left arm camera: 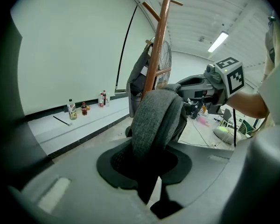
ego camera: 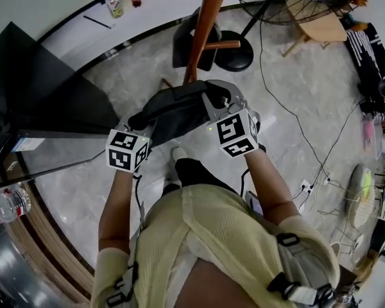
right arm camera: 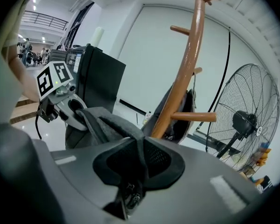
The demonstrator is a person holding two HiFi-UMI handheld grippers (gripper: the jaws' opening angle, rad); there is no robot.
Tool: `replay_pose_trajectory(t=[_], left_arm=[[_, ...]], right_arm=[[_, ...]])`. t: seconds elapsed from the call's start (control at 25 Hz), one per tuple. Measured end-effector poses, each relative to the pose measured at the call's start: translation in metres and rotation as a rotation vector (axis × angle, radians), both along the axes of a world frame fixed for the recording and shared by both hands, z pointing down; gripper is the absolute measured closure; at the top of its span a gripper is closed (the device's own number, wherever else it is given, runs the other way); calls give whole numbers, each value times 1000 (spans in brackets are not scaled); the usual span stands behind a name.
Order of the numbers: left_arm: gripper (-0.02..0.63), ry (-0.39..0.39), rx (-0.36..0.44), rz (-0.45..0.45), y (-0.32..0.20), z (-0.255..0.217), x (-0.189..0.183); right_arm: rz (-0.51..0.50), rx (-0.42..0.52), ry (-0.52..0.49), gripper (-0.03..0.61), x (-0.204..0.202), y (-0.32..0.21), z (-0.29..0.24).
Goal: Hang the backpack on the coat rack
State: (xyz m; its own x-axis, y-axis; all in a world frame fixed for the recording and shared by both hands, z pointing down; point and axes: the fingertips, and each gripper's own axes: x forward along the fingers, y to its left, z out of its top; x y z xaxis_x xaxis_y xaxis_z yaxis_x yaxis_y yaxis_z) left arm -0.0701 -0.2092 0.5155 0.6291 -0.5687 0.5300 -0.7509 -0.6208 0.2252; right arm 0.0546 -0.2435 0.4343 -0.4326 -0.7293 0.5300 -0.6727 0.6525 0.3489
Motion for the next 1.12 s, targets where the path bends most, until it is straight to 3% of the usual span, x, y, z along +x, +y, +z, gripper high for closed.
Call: replay_pose_trajectory(t=[0.68, 1.12], left_arm=[[545, -22, -47, 77, -16, 7, -2], [546, -11, -97, 78, -21, 15, -2]], right_arm=[[-23, -40, 50, 531, 0, -8, 7], [-66, -73, 71, 528, -2, -11, 11]])
